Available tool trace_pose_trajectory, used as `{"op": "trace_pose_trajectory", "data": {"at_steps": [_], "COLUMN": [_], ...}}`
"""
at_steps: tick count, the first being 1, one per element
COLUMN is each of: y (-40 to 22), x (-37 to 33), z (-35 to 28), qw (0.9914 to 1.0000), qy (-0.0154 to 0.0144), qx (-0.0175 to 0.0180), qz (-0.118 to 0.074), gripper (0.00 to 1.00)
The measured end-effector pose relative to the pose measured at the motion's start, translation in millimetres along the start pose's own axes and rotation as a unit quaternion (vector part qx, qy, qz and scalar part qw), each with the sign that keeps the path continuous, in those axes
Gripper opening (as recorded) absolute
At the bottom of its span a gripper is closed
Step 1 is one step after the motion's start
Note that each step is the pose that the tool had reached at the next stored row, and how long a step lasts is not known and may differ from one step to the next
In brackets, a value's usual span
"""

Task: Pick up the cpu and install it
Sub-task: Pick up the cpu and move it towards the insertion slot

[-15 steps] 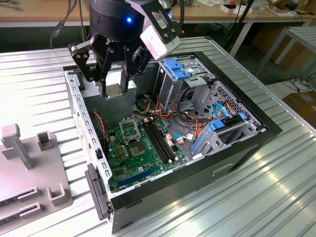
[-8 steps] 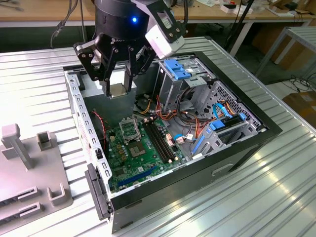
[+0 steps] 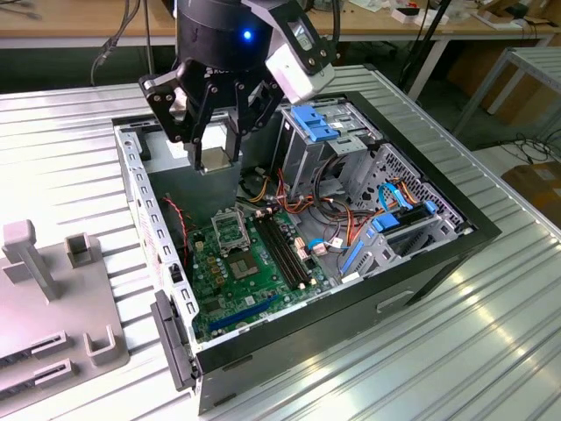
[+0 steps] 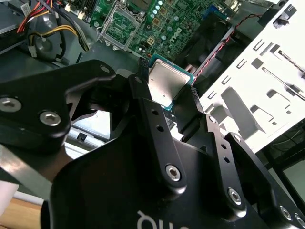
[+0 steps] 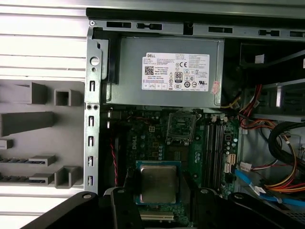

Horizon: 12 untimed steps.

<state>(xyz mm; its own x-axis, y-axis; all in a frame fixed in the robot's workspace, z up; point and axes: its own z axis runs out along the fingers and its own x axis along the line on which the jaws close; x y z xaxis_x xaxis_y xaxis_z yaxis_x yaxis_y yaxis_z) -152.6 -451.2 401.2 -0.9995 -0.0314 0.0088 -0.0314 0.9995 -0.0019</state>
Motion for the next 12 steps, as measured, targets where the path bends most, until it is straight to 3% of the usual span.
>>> {"op": "trace_pose_trajectory", "data": {"at_steps": [9,12], "y": [0.0,-0.3], "x": [-0.5,-7.6], "z": [0.0,0.0], "qw": [1.0,1.0], "qy": [0.0,0.0], "qx": [0.0,0.0], "qz": [0.0,0.0], "gripper": [0.47,0.47]}}
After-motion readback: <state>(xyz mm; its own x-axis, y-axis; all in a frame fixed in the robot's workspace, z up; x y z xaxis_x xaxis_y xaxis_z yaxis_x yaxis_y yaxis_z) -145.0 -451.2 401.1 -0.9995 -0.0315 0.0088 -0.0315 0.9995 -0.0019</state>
